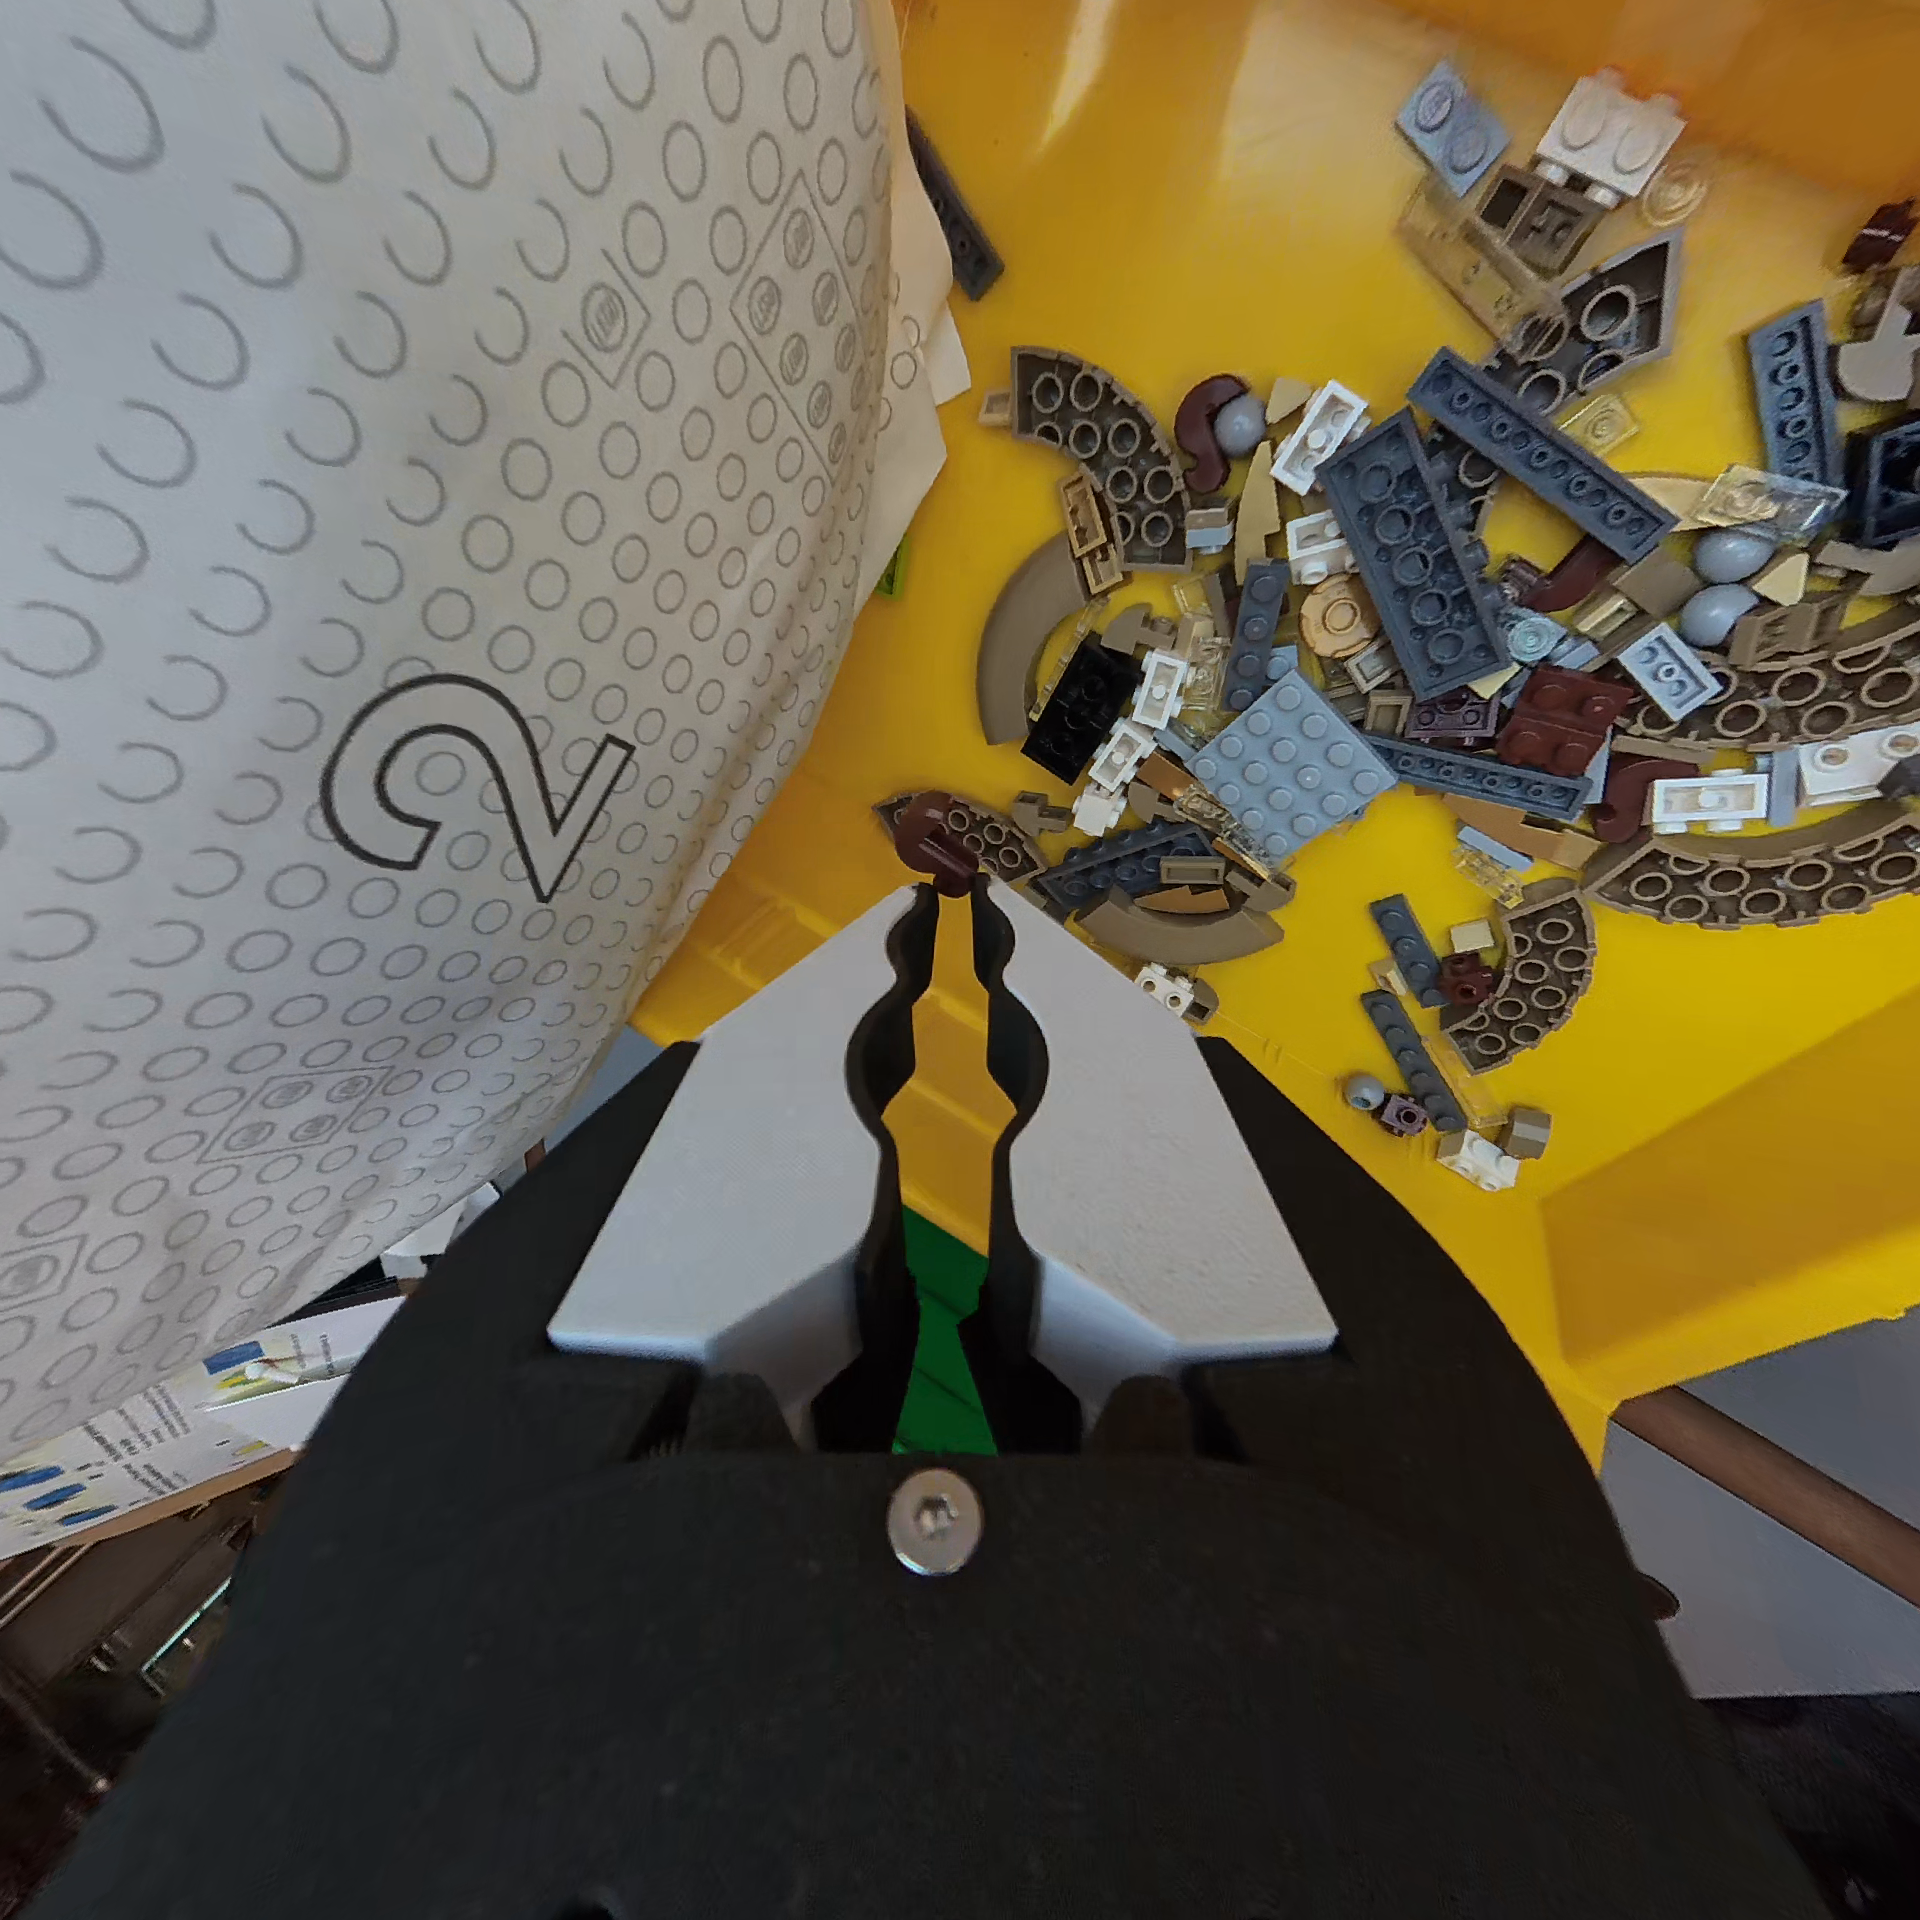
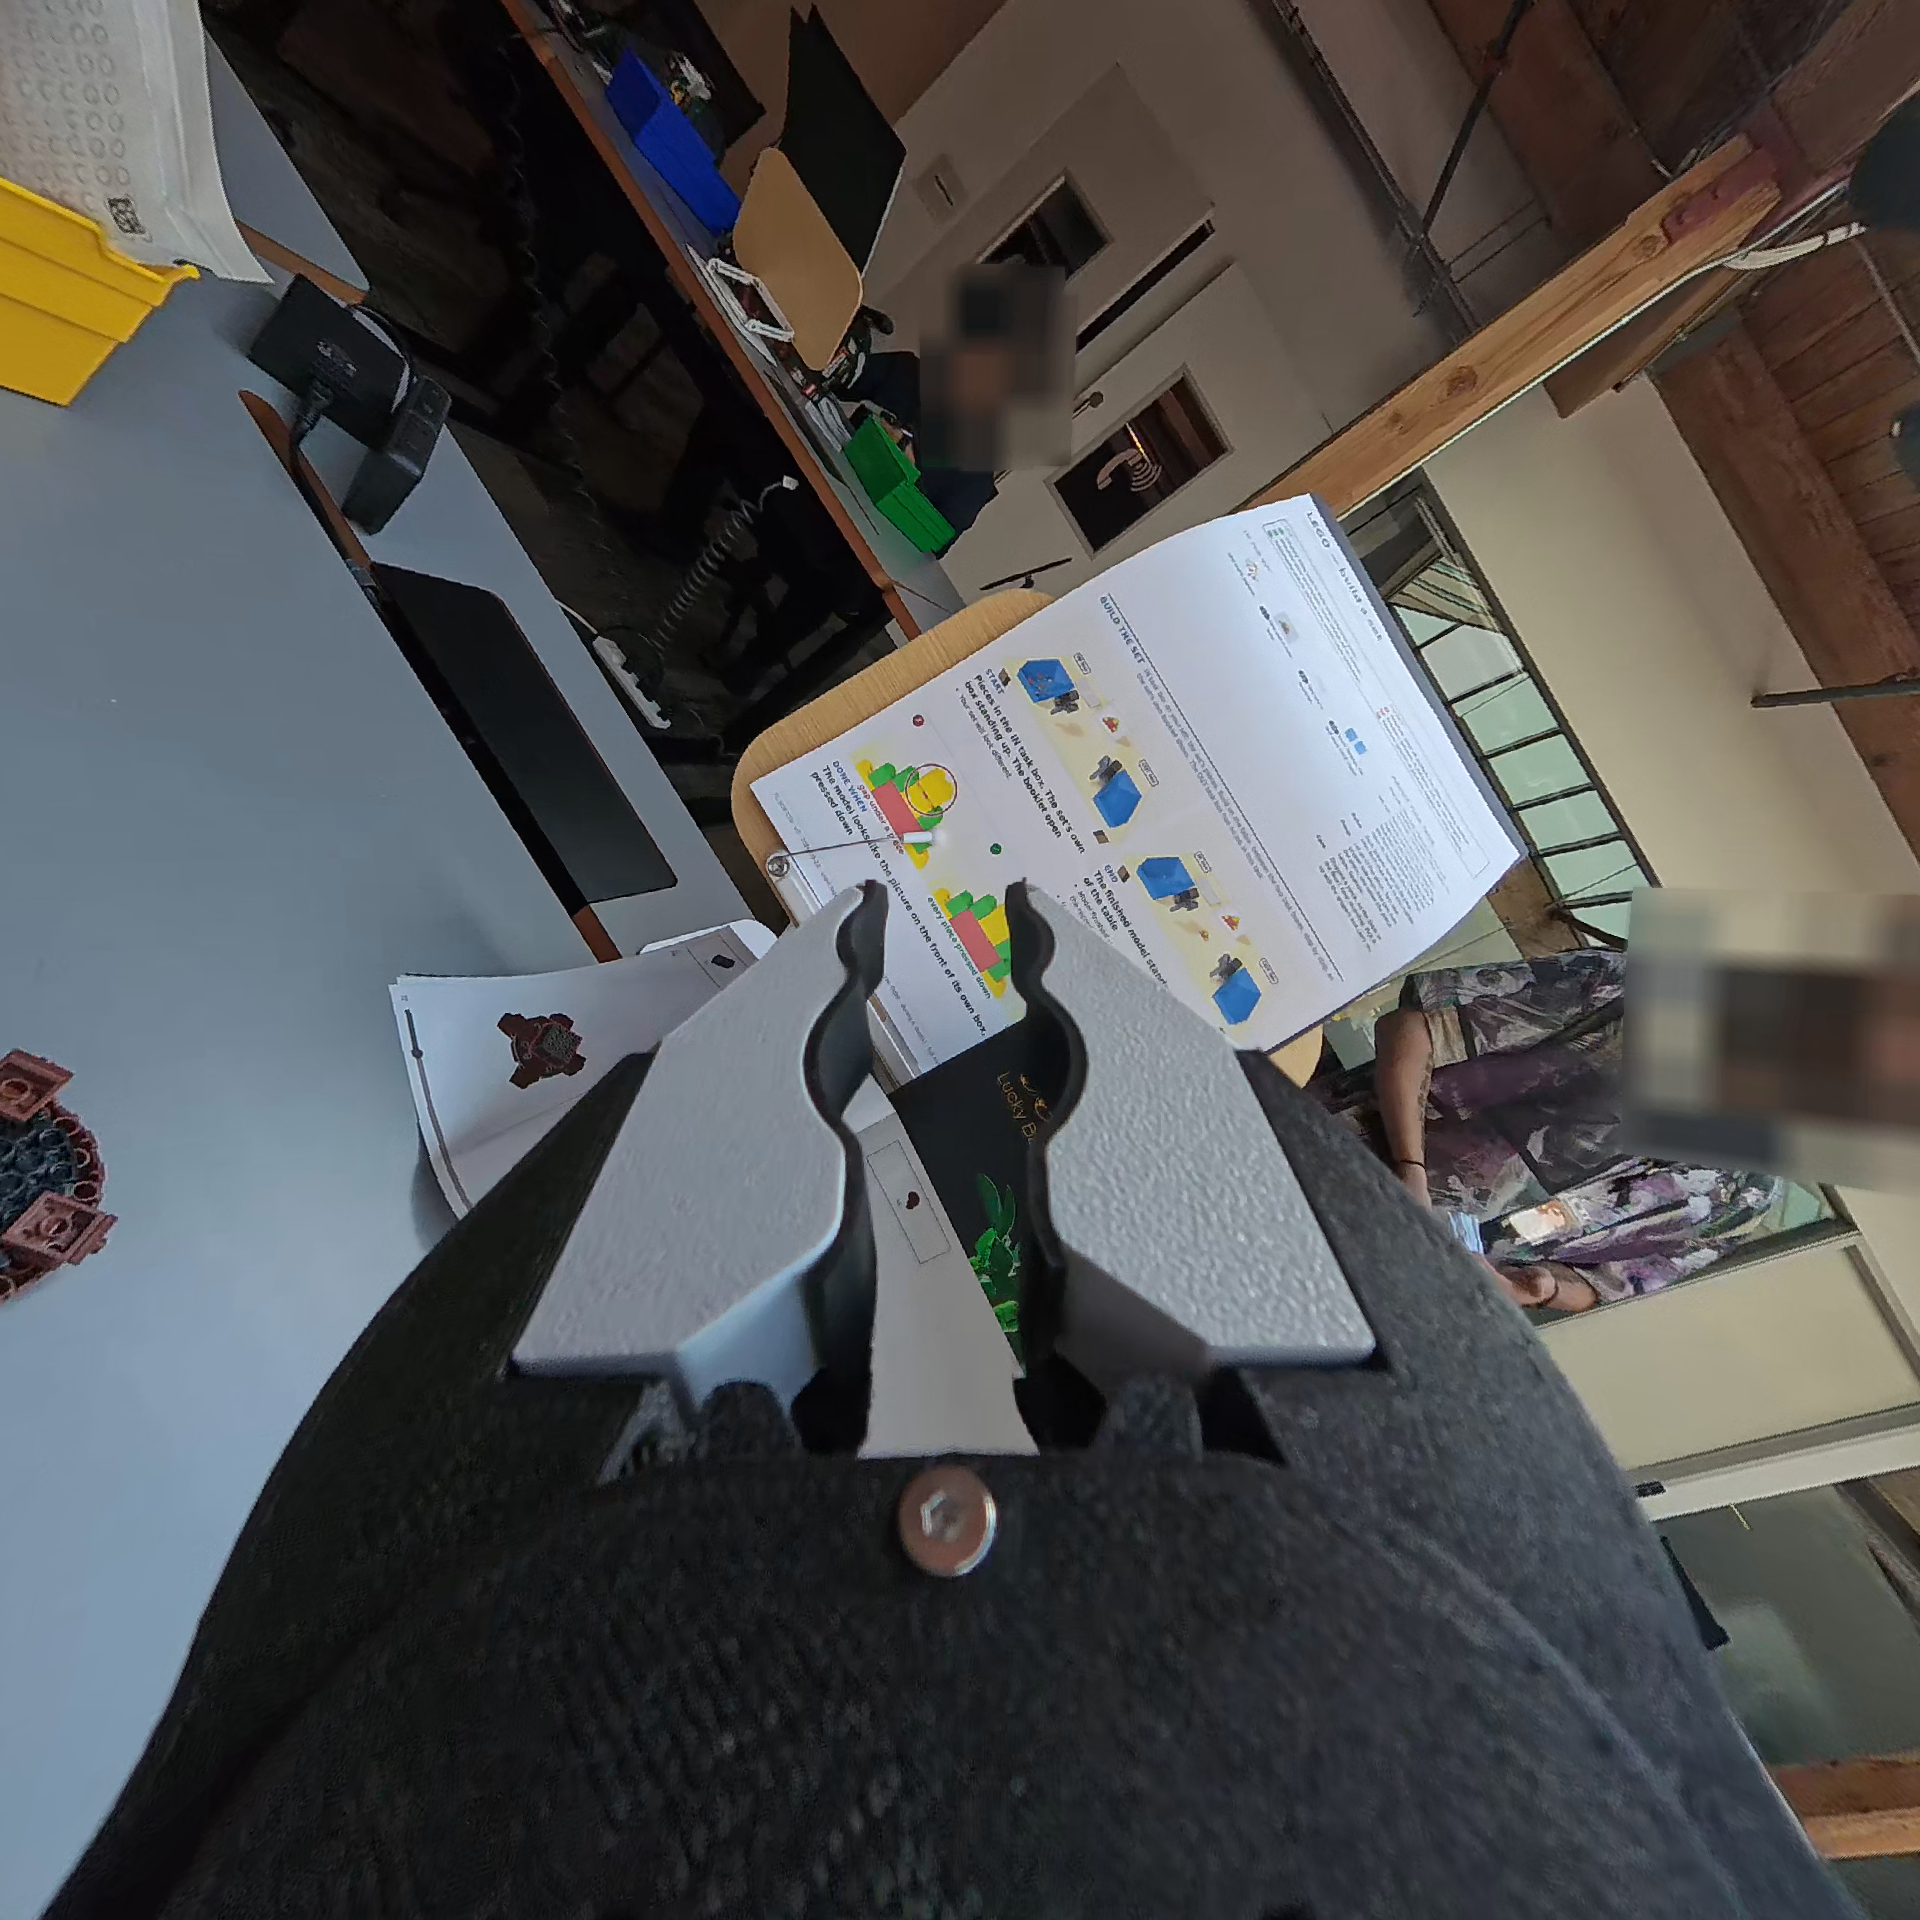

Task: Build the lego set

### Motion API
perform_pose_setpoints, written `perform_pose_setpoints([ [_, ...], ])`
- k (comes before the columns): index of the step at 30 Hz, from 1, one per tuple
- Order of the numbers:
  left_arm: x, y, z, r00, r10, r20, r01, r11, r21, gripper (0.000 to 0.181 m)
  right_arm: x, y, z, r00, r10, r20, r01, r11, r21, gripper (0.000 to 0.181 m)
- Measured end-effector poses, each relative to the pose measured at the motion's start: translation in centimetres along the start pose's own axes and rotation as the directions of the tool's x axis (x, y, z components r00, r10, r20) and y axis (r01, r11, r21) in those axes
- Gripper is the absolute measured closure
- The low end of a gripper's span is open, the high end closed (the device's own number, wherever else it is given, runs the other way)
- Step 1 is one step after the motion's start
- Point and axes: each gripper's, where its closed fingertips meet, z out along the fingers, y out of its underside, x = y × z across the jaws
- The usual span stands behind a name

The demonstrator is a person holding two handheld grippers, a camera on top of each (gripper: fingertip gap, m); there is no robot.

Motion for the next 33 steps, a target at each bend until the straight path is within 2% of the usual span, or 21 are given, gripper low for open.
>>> perform_pose_setpoints([
  [6,0.5,-2.2,-3.2,0.996,0.038,0.080,-0.042,0.998,0.054,0.177,0.0,1.5,0.1,0.999,0.025,0.031,-0.024,0.999,-0.039,0.157],
  [11,0.6,-5.9,-7.2,0.982,0.045,0.183,-0.080,0.979,0.190,0.177,-0.4,2.4,0.3,0.995,0.060,0.077,-0.056,0.997,-0.050,0.157],
  [16,1.0,-13.5,-13.7,0.965,-0.018,0.263,-0.101,0.895,0.434,0.177,-1.5,2.6,0.8,0.982,0.117,0.146,-0.109,0.992,-0.060,0.155],
  [19,2.9,-19.0,-18.5,0.964,-0.062,0.258,-0.111,0.789,0.605,0.177,-2.3,2.3,0.6,0.977,0.104,0.184,-0.094,0.994,-0.060,0.155],
  [22,6.3,-24.2,-22.0,0.979,-0.063,0.196,-0.104,0.673,0.732,0.177,-3.3,2.9,0.3,0.973,0.087,0.214,-0.069,0.993,-0.091,0.154],
  [25,9.6,-28.3,-23.3,0.985,-0.051,0.163,-0.098,0.612,0.785,0.177,-4.9,4.2,0.1,0.962,0.112,0.249,-0.091,0.991,-0.094,0.154],
  [29,13.3,-33.0,-23.4,0.992,-0.061,0.112,-0.059,0.557,0.828,0.177,-7.7,6.1,0.5,0.917,0.225,0.331,-0.215,0.974,-0.067,0.154],
  [33,16.3,-36.8,-22.6,0.998,-0.048,0.043,-0.014,0.483,0.876,0.177,-11.2,5.2,0.9,0.836,0.222,0.502,-0.286,0.957,0.052,0.153],
])
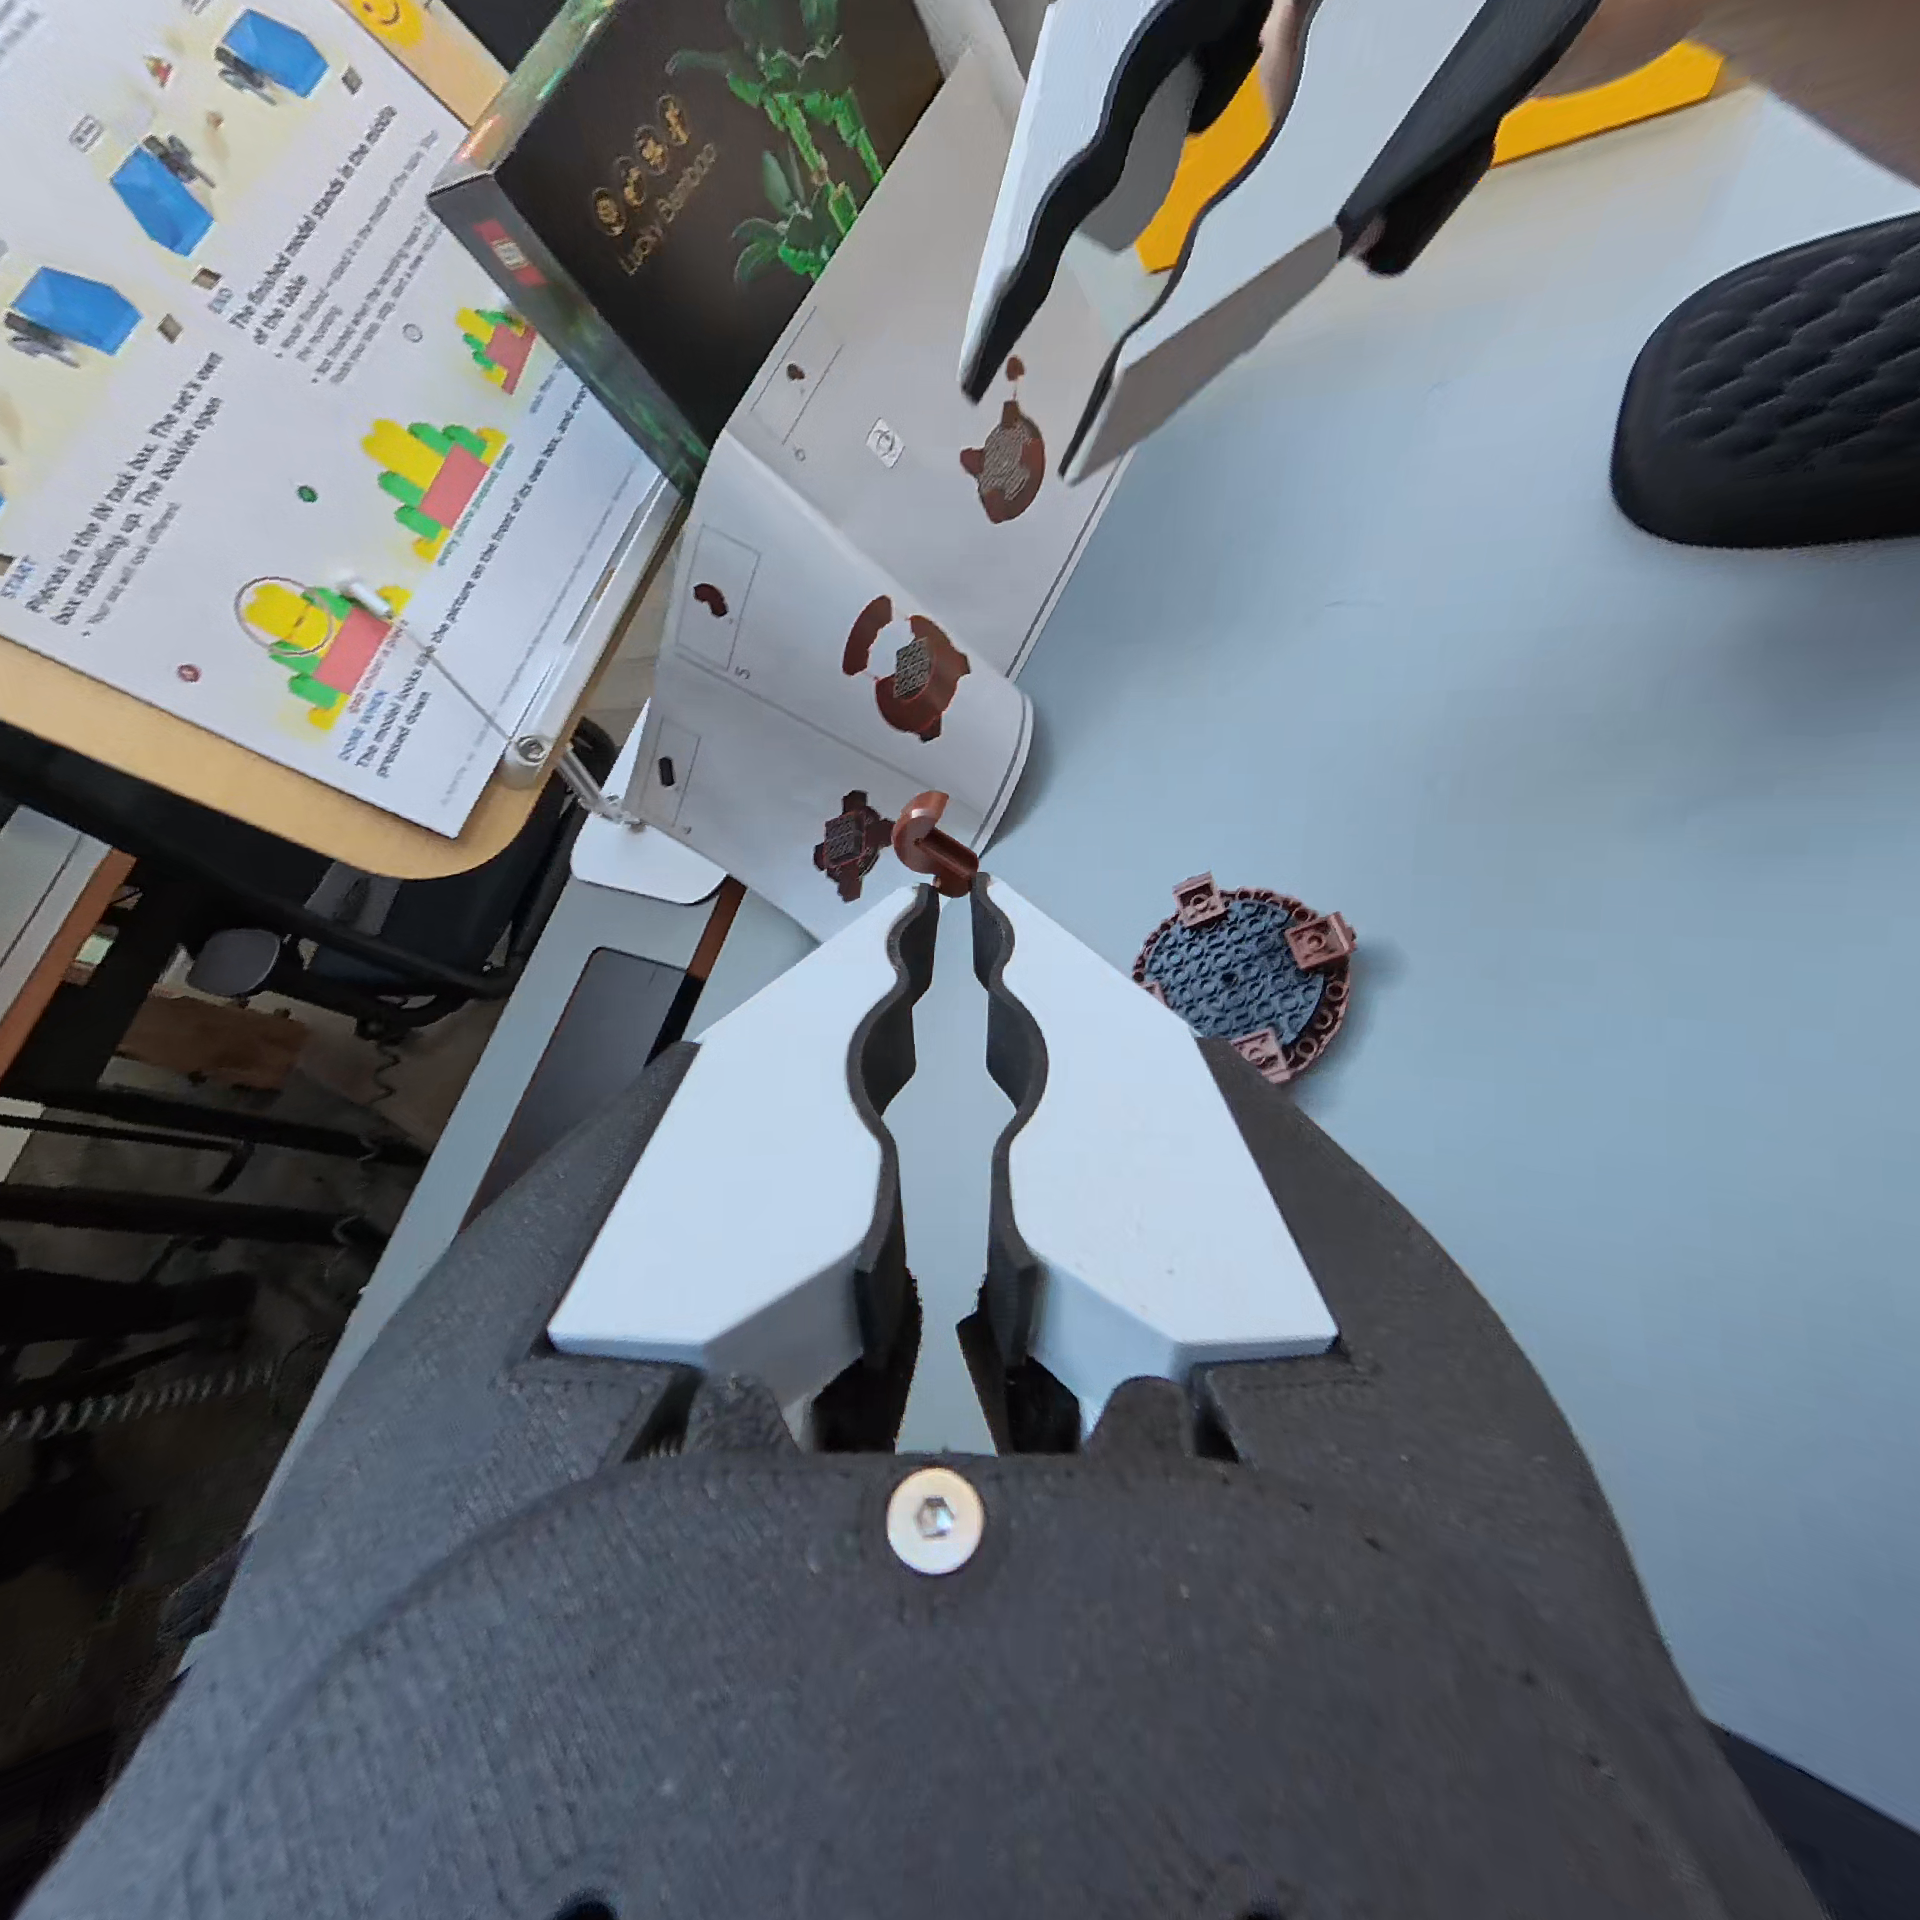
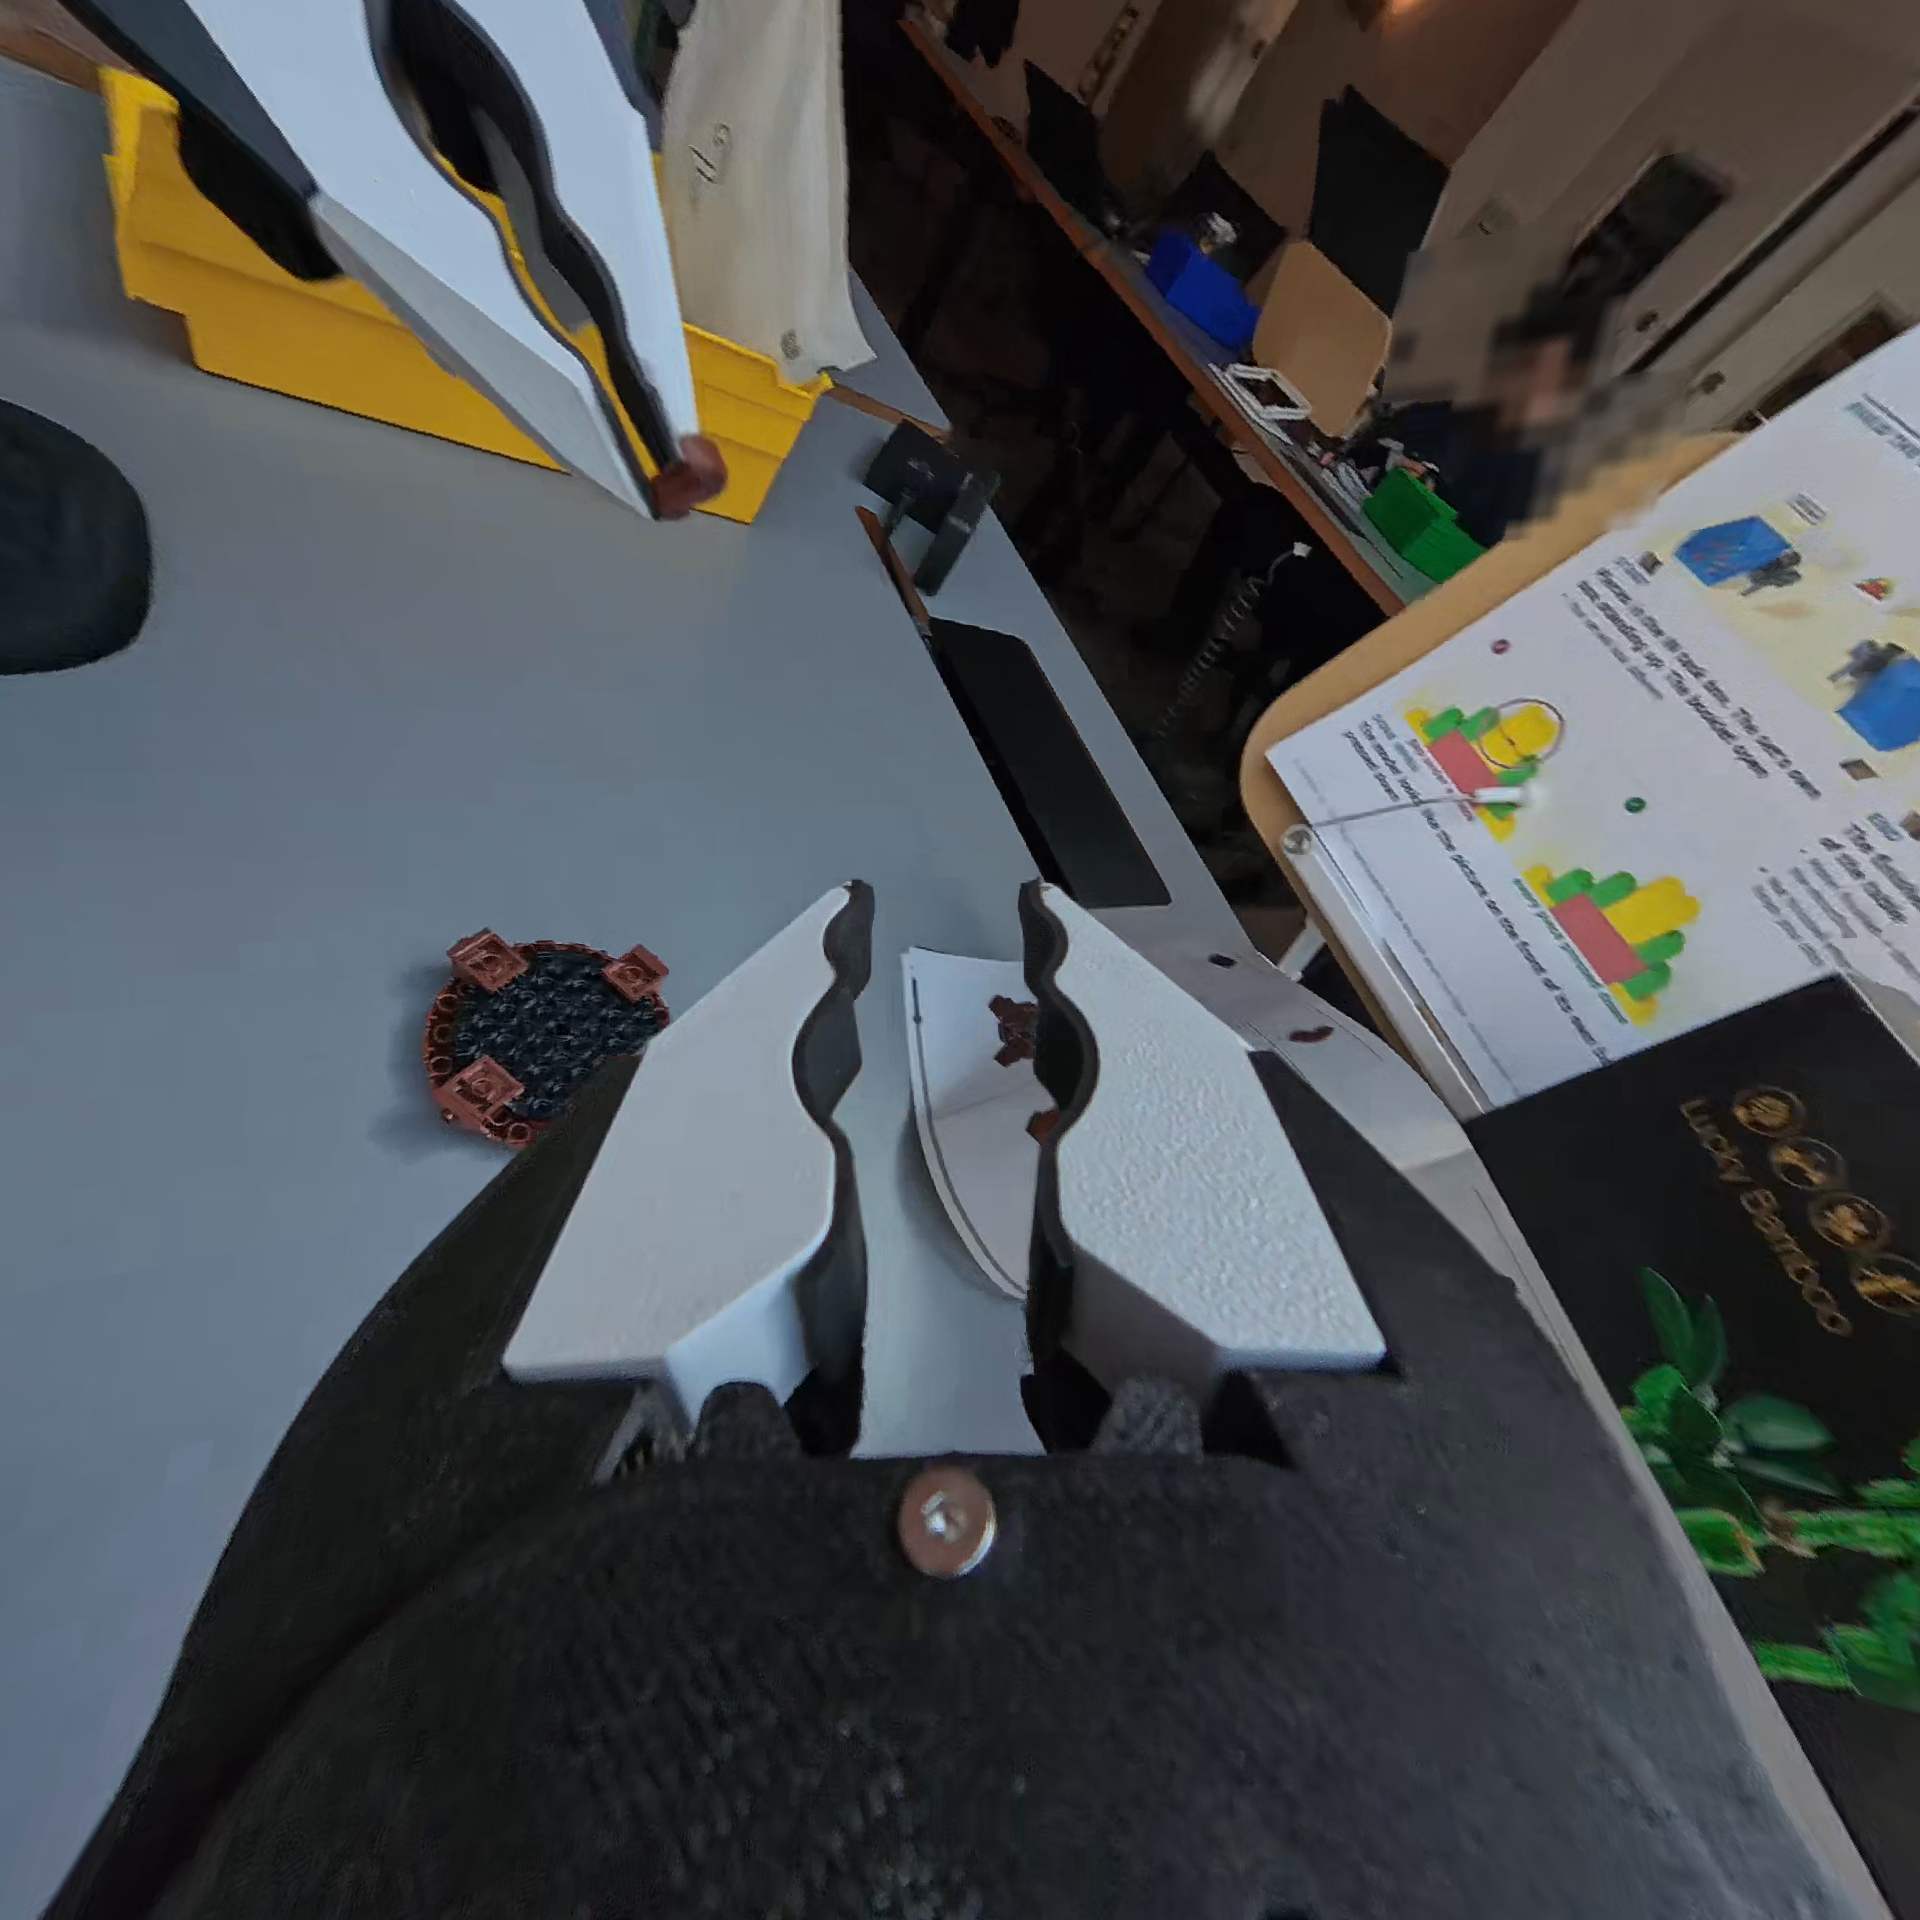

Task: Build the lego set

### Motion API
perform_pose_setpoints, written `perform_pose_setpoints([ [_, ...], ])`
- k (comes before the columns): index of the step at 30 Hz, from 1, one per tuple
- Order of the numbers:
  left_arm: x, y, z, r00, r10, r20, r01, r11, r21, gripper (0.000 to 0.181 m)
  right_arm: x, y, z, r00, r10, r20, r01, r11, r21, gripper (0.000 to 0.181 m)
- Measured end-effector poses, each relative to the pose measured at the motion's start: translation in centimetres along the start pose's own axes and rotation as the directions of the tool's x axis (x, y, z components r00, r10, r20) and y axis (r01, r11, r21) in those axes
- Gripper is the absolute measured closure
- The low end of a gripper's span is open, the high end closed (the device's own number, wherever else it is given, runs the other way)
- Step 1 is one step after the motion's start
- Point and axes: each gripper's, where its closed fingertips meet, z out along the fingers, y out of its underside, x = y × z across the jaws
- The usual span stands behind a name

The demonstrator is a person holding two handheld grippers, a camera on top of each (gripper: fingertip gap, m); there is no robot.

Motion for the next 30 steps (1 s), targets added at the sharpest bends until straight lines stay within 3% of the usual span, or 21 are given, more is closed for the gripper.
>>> perform_pose_setpoints([
  [2,1.1,-0.5,1.5,0.998,-0.031,-0.047,0.034,0.998,0.051,0.177,-2.2,-0.8,0.5,0.993,-0.009,0.120,-0.004,0.994,0.106,0.153],
  [5,3.5,-1.8,3.3,0.979,-0.040,-0.199,0.069,0.987,0.142,0.177,-4.4,-0.5,1.1,0.968,0.017,0.249,-0.056,0.987,0.152,0.152],
  [9,4.8,-1.6,5.4,0.977,0.003,-0.215,0.036,0.984,0.176,0.177,-5.1,-0.6,0.5,0.906,0.199,0.374,-0.301,0.923,0.238,0.151],
  [12,6.1,-0.5,6.4,0.972,-0.003,-0.236,0.046,0.983,0.178,0.177,-5.6,0.2,0.2,0.862,0.271,0.427,-0.387,0.897,0.212,0.152],
  [16,6.1,2.7,7.3,0.982,-0.010,-0.188,0.026,0.996,0.087,0.177,-7.2,1.8,-0.6,0.867,0.192,0.460,-0.295,0.941,0.164,0.153],
  [21,5.3,3.4,7.1,0.989,-0.008,-0.151,0.020,0.997,0.079,0.177,-7.2,4.8,-1.3,0.874,0.200,0.443,-0.261,0.962,0.079,0.157],
  [30,3.1,2.4,4.7,0.995,-0.035,-0.088,0.049,0.987,0.155,0.177,-9.1,1.3,-3.2,0.899,-0.011,0.438,-0.062,0.986,0.152,0.159],
])
